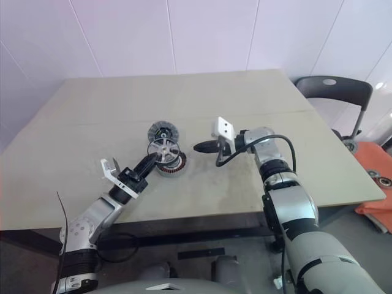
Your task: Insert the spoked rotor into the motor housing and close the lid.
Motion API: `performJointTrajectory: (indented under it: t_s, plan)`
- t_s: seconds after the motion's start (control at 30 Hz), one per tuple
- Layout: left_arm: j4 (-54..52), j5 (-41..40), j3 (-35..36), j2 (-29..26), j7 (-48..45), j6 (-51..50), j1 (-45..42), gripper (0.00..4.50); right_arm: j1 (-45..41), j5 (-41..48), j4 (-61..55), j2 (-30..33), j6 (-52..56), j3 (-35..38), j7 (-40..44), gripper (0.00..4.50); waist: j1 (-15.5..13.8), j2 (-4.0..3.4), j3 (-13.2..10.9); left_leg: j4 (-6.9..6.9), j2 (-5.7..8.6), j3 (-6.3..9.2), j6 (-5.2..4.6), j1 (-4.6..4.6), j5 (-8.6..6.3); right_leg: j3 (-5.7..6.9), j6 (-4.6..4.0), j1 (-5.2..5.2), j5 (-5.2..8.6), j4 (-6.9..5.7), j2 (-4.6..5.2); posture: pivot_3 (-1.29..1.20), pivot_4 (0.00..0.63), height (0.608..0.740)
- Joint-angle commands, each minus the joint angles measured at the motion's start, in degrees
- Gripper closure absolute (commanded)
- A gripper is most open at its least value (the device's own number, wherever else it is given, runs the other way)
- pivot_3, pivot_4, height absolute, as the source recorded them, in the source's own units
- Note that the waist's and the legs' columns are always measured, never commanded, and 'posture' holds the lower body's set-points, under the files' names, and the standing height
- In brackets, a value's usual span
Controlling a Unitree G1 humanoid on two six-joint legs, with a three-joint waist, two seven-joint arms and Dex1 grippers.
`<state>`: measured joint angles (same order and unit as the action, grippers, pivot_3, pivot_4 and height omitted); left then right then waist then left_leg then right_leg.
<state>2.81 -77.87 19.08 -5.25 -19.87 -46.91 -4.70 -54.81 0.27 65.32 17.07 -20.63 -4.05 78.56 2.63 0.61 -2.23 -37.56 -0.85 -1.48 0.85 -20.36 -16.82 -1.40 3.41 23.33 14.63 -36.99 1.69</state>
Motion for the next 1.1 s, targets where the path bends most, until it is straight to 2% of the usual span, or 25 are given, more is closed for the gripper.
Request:
performJointTrajectory:
  t_s: [0.03, 0.5, 1.1]
  plan:
    - [0.61, 0.98, 0.41, 0.63, -0.96, 0.59, -0.10, 4.08, -0.96, 0.57, -1.96, -0.26, -0.52, 0.16, -0.59, 4.50, 0.01, 0.00, 0.00, 0.00, 0.00, 0.00, 0.00, 0.00, 0.00, 0.00, 0.00, 0.00, 0.00, 0.00, 0.00, 0.00, 0.000, 0.740]
    - [7.31, 6.46, 1.37, 2.01, -2.50, 2.56, -2.59, 4.08, -0.59, 0.32, -2.16, -0.49, -0.50, -0.22, -1.00, 4.50, 0.17, 0.00, 0.00, 0.02, 0.00, -0.01, 0.00, 0.04, 0.00, 0.00, 0.03, -0.01, -0.02, -0.01, -0.05, 0.00, 0.000, 0.740]
    - [4.13, 8.30, 0.80, 2.35, -1.69, 1.30, -1.12, 4.08, 0.33, -0.30, -2.19, -0.90, -0.95, -0.89, -2.58, 4.50, 0.68, 0.00, 0.00, 0.03, -0.02, -0.01, 0.00, 0.04, 0.00, -0.01, 0.08, -0.02, -0.04, -0.01, -0.04, 0.00, 0.000, 0.740]
